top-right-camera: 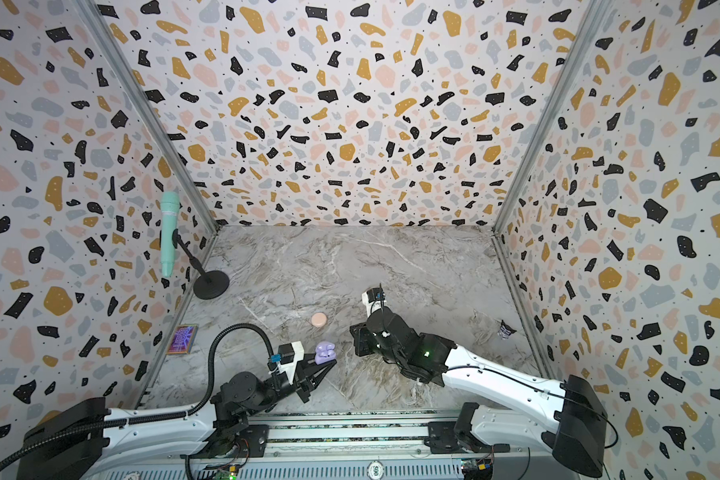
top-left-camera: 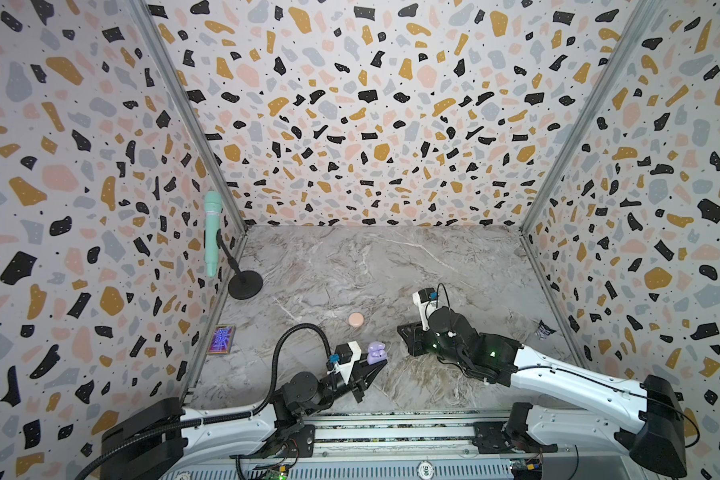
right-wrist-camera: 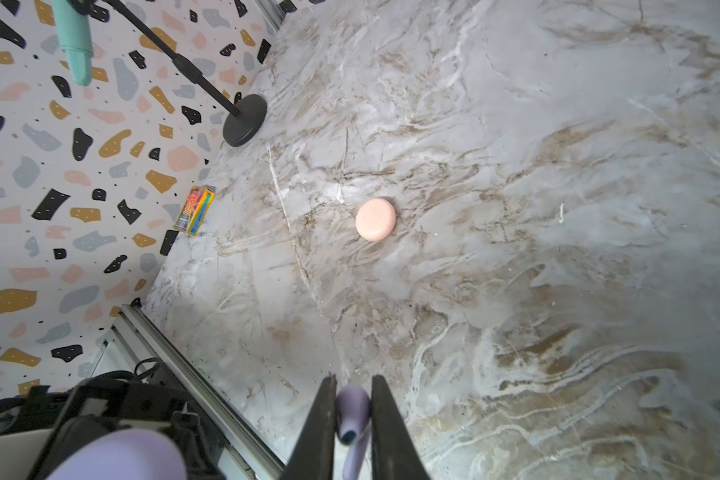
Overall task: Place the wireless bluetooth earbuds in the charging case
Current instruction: 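Lift the earbud with the right gripper and carry it toward the case, then lower the held earbud into the lilac case held by the left gripper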
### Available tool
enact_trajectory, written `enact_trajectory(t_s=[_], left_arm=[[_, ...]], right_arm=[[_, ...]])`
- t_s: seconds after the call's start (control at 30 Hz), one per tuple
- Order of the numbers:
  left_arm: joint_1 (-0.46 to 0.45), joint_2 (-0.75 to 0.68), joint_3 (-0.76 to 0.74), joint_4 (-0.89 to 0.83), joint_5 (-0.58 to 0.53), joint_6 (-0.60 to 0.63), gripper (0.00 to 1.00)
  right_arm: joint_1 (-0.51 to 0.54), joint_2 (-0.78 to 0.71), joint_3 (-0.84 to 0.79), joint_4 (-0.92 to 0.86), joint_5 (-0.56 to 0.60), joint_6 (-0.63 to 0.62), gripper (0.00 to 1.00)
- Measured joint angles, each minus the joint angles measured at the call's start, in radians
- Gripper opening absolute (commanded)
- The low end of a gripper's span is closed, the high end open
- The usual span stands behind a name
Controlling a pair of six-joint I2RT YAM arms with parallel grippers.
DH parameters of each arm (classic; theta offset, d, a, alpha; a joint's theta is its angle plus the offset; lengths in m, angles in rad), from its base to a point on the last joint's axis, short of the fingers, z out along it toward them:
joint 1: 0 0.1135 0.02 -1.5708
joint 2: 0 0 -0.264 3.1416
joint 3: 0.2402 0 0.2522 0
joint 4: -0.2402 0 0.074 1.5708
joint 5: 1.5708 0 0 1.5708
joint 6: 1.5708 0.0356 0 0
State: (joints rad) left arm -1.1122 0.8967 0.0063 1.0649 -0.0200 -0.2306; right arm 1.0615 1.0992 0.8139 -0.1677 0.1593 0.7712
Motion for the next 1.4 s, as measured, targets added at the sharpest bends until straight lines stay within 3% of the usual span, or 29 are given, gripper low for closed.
enact_trajectory(t_s=[0.83,1.4], left_arm=[[-0.001,0.069,0.0,0.088,-0.005,-0.059,0.0],[-0.001,0.096,0.008,0.154,-0.002,-0.105,0.0]], right_arm=[[0.178,-0.029,0.046,0.058,0.107,-0.034,0.17],[0.235,-0.029,0.045,0.152,0.127,-0.037,0.18]])
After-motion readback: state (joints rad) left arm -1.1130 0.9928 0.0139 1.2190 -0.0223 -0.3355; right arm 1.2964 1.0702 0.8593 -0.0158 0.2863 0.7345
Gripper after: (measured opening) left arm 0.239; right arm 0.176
